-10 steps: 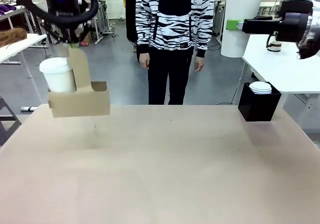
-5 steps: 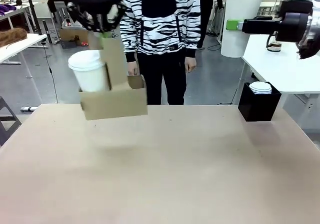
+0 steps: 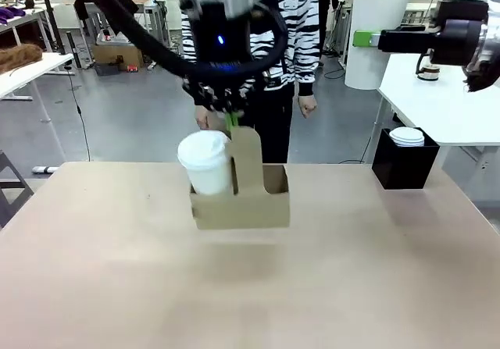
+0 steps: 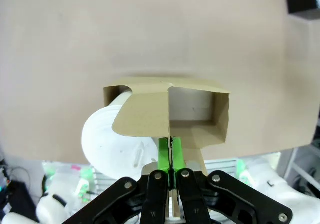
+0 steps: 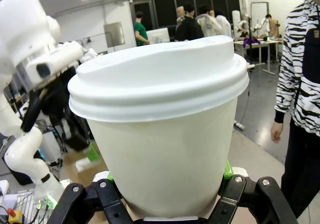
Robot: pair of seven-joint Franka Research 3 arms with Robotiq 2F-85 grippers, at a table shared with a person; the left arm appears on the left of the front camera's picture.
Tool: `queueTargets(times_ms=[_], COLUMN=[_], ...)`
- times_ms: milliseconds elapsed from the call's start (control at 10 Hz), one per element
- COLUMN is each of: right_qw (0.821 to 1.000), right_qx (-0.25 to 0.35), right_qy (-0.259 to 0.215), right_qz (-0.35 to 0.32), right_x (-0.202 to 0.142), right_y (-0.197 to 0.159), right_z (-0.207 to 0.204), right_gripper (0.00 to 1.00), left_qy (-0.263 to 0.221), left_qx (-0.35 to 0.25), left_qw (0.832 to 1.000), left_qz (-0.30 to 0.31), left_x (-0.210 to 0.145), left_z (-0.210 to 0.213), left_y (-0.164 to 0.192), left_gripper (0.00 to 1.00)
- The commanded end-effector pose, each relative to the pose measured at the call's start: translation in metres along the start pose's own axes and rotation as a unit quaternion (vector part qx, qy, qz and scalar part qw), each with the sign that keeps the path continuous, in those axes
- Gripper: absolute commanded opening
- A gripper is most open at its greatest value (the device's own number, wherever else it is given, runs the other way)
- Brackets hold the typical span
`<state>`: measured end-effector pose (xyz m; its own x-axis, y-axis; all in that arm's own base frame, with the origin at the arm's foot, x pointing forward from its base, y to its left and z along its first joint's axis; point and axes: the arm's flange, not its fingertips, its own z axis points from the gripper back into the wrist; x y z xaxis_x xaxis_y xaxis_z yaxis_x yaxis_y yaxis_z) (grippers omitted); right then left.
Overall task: Pour a drink into a cup and package it in a carrier.
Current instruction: Position the Cup Carrier in the center of the table, then insert the held 600 ml Paper Cup into the Cup Carrier.
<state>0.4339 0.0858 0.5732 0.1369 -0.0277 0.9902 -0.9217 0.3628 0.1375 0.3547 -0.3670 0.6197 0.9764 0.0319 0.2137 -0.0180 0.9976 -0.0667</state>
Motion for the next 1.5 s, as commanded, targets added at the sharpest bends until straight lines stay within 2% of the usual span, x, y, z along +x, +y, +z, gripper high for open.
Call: queueTargets(times_ms=[0,100,200,700,900,1100,1200,1400], right_qw=[1.0,1.0,1.0,1.0,1.0,1.0,1.0,1.0], right_qx=[-0.003,-0.003,-0.003,-0.003,-0.003,-0.003,-0.003,-0.003], right_qy=[-0.002,-0.002,-0.002,-0.002,-0.002,-0.002,-0.002,-0.002], right_qz=[0.009,0.009,0.009,0.009,0.009,0.009,0.009,0.009], right_x=[0.002,0.002,0.002,0.002,0.002,0.002,0.002,0.002], right_y=[0.0,0.0,0.0,0.0,0.0,0.0,0.0,0.0], right_z=[-0.003,-0.003,-0.003,-0.003,-0.003,-0.003,-0.003,-0.003], right_gripper=[0.8,0.8,0.8,0.8,0.8,0.8,0.8,0.8], left_qy=[-0.003,0.0,-0.017,-0.003,-0.002,0.031,0.016,0.016], left_qx=[-0.001,0.001,0.01,0.051,0.058,0.069,0.05,0.05], left_qw=[1.0,1.0,1.0,0.999,0.998,0.997,0.998,0.998], left_qz=[-0.007,-0.008,-0.001,-0.007,-0.007,-0.013,-0.019,-0.019], left_x=[-0.01,-0.015,-0.022,-0.034,-0.036,-0.032,-0.035,-0.035], left_z=[-0.032,-0.05,-0.066,-0.114,-0.122,-0.125,-0.125,-0.125], left_y=[-0.01,-0.019,-0.028,-0.046,-0.047,-0.047,-0.047,-0.047], left_gripper=[0.02,0.02,0.02,0.02,0.02,0.02,0.02,0.02])
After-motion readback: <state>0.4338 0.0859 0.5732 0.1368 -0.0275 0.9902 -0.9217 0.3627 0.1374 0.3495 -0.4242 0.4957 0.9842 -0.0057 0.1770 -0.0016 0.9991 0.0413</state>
